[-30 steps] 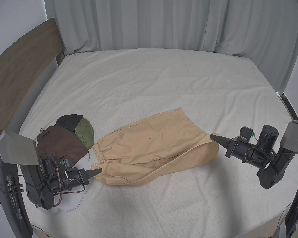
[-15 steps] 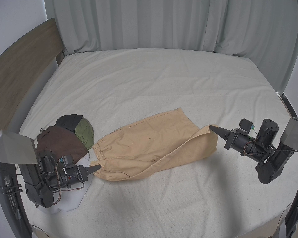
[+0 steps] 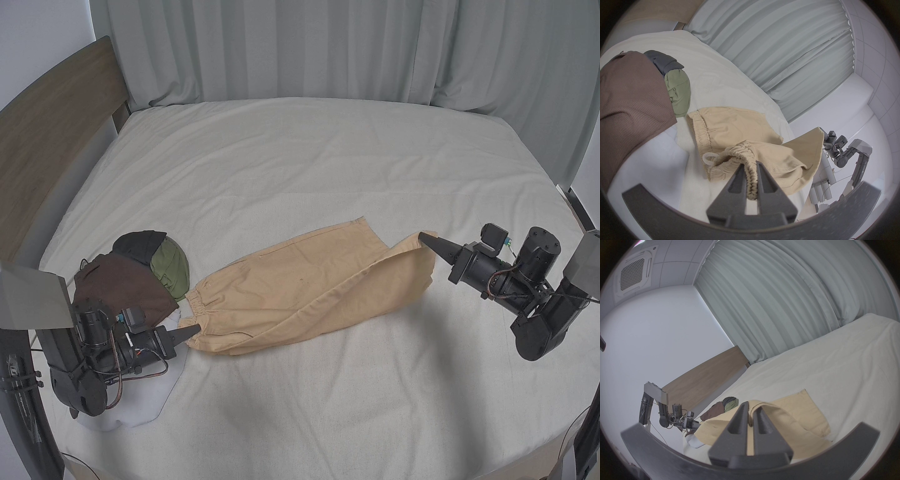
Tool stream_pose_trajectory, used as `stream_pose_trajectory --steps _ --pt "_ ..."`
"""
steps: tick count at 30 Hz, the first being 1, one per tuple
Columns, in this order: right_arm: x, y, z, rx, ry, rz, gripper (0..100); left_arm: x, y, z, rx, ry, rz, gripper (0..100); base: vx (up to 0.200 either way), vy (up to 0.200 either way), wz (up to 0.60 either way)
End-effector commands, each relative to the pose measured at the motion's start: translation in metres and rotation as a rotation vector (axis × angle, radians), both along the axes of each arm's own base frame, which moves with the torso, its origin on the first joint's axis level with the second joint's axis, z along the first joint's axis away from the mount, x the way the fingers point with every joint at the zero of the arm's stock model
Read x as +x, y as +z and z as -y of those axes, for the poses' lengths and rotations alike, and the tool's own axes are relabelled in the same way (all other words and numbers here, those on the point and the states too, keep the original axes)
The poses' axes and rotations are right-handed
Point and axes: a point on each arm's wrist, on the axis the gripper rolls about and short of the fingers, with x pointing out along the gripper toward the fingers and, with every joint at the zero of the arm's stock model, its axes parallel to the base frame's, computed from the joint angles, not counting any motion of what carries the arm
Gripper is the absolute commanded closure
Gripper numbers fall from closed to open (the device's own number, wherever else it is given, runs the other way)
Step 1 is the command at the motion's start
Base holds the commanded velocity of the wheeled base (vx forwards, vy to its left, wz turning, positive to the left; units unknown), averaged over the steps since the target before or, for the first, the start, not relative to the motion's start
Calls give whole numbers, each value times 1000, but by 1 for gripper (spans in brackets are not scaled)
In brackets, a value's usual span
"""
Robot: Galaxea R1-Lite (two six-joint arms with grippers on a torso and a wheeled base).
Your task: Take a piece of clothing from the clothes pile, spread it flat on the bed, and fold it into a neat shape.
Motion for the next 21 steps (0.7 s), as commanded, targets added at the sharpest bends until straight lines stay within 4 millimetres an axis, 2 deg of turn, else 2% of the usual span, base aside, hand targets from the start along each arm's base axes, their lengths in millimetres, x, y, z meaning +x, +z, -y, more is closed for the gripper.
stream_pose_trajectory --steps 1,11,16,21 --pt "7 5 -2 13 2 23 100 3 2 0 -1 6 13 100 0 0 0" --pt "27 6 -4 36 -22 51 100 8 4 2 4 46 30 100 0 0 0" --pt "33 10 -3 53 -23 59 100 14 8 1 -24 81 33 100 0 0 0" --pt "35 3 -2 51 -34 41 100 15 9 2 -23 83 35 100 0 0 0"
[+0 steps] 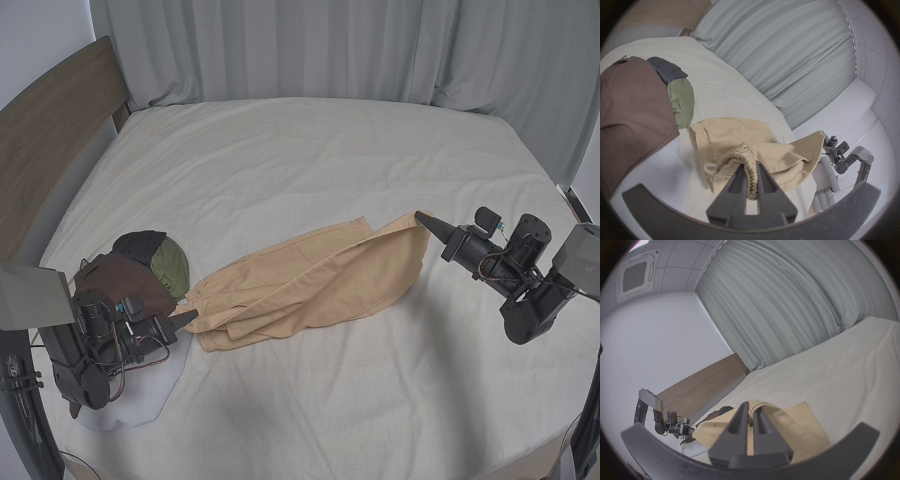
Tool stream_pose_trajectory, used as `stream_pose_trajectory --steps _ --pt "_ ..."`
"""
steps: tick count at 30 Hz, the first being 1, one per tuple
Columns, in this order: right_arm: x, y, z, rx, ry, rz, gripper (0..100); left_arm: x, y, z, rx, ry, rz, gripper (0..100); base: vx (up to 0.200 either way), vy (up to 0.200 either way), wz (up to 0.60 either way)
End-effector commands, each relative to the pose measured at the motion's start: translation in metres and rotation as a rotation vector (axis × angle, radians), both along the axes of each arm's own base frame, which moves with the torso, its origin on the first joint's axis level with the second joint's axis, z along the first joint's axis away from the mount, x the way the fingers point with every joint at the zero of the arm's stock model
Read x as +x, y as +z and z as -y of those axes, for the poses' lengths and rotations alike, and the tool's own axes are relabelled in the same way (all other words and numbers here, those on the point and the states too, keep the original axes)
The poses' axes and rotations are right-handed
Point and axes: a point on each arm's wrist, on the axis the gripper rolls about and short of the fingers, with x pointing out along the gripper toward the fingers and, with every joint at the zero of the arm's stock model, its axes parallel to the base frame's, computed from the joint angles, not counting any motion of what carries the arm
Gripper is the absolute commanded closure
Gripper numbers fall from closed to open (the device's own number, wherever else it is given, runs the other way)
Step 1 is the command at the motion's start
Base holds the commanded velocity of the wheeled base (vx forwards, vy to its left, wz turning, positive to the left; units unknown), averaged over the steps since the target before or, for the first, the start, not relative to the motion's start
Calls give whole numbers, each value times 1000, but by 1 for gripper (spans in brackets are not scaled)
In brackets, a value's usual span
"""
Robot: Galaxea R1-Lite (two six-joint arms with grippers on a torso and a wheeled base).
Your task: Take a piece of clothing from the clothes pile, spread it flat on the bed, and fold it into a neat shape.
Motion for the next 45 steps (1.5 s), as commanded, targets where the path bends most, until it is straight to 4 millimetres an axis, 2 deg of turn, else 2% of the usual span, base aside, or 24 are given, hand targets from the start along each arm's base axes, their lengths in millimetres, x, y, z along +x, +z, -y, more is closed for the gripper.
stream_pose_trajectory --steps 1,5,11,15,20,24,29,34,41,45 --pt "1 -8 2 -3 -12 -22 100 1 1 0 -2 -1 4 100 0 0 0" --pt "-6 -11 4 -5 -26 -46 100 1 1 0 0 -1 6 100 0 0 0" --pt "-7 -14 6 -7 -32 -56 100 1 1 1 0 -1 8 100 0 0 0" --pt "-1 -11 4 -2 -30 -34 100 2 1 1 -1 -1 7 100 0 0 0" --pt "19 -13 1 31 -21 -24 100 3 0 1 -3 0 7 100 0 0 0" --pt "27 -15 -1 43 -17 -21 100 4 0 1 -5 0 7 100 0 0 0" --pt "44 -26 0 45 -27 -18 100 6 1 1 -20 4 4 100 0 0 0" --pt "46 -30 2 45 -32 -21 100 8 2 1 -28 22 7 100 0 0 0" --pt "49 -24 0 49 -28 4 100 12 3 1 -31 44 13 100 0 0 0" --pt "57 -24 -3 52 -25 28 100 13 2 1 -33 44 12 100 0 0 0"
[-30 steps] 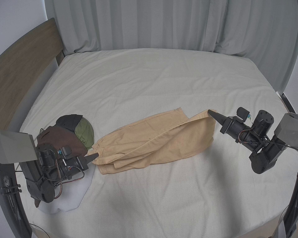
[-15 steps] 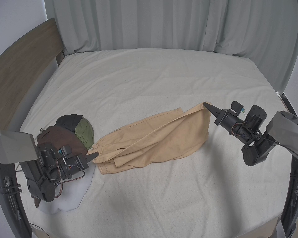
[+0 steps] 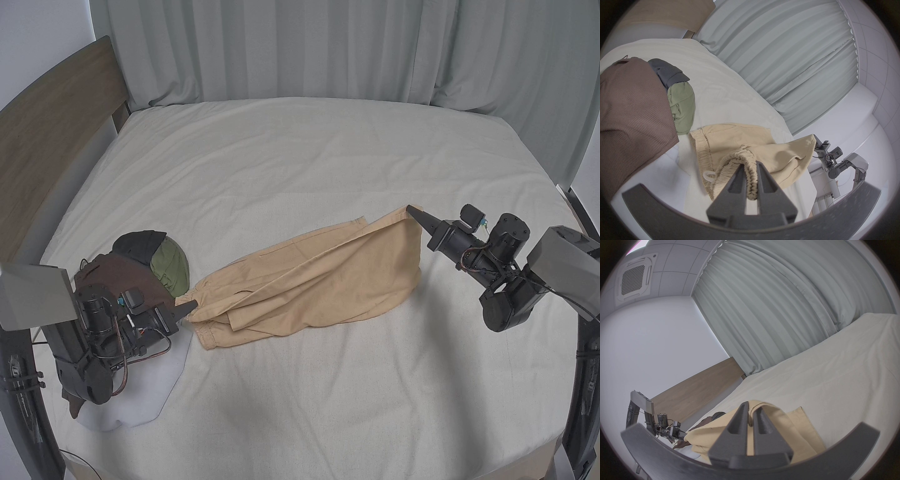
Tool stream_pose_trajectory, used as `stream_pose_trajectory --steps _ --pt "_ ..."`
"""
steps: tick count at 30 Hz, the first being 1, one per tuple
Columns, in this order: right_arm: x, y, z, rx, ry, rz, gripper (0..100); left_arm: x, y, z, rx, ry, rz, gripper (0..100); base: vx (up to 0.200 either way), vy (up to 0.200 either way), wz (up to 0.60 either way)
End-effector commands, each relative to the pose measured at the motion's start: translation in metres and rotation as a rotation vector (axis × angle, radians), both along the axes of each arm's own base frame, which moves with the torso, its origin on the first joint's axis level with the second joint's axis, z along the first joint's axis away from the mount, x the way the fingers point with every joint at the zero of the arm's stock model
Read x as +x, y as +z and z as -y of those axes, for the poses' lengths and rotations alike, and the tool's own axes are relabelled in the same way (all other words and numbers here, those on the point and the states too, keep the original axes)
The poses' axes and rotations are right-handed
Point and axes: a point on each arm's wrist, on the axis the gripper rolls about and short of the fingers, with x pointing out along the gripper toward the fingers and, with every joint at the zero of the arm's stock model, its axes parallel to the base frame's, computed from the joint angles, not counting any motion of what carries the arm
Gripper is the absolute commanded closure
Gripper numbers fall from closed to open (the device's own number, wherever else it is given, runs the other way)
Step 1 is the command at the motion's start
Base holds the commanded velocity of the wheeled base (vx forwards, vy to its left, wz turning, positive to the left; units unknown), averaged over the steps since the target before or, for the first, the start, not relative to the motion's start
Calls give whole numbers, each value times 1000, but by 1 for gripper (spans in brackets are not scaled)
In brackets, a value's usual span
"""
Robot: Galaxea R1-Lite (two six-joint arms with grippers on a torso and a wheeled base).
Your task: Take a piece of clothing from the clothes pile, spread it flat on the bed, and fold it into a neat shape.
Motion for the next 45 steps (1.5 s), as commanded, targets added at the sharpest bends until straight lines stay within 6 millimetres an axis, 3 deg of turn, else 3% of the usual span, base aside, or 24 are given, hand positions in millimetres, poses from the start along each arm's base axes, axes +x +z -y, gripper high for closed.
stream_pose_trajectory --steps 1,7,25,45 --pt "9 -5 -3 2 6 9 100 2 -3 0 -1 0 -3 100 0 0 0" --pt "22 -14 -7 0 9 -3 100 4 -5 0 0 8 -9 100 0 0 0" --pt "59 -6 -17 2 13 10 100 18 -20 -1 -9 81 -31 100 0 0 0" --pt "73 -25 -19 -6 13 -20 100 23 -21 -1 -20 94 -30 100 0 0 0"
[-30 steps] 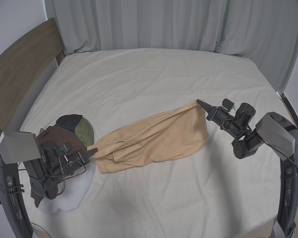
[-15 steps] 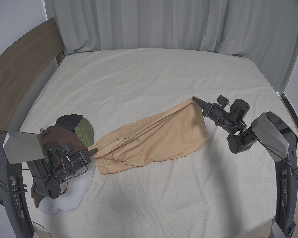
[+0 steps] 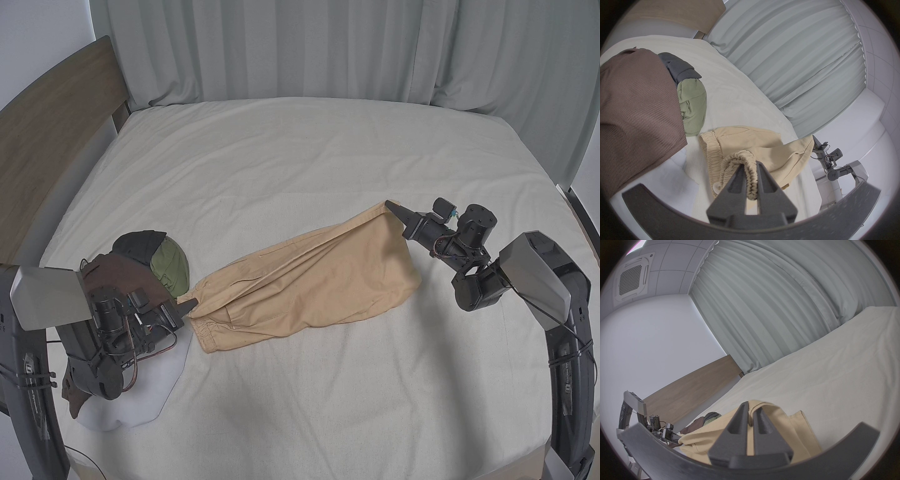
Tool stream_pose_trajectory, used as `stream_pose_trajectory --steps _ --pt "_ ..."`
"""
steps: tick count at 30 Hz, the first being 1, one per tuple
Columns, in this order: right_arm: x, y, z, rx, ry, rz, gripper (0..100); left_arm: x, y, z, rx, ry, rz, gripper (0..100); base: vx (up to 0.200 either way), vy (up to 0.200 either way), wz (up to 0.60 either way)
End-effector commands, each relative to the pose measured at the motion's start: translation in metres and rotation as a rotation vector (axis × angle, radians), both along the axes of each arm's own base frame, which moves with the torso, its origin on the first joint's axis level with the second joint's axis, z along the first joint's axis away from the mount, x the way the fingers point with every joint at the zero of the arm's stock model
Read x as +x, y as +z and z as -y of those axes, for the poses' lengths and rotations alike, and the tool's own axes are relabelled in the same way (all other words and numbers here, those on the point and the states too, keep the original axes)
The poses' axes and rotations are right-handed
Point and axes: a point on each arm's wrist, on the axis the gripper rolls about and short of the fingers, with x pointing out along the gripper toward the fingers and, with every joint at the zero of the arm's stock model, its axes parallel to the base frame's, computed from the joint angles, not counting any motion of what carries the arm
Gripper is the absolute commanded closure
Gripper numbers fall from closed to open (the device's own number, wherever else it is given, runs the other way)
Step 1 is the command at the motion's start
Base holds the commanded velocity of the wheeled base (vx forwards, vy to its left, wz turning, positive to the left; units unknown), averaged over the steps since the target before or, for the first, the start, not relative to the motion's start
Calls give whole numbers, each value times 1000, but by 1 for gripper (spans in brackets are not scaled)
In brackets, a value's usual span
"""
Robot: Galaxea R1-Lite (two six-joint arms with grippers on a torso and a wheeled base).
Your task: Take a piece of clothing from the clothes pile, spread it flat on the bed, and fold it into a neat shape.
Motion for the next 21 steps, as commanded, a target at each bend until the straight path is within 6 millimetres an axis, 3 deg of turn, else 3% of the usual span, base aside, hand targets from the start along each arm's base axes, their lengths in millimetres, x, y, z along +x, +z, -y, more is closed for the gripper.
stream_pose_trajectory --steps 1,21 --pt "1 -6 -2 -2 4 -9 100 1 -2 0 -5 1 -7 100 0 0 0" --pt "13 -13 -4 -13 1 -22 100 7 -9 0 0 25 -10 100 0 0 0"
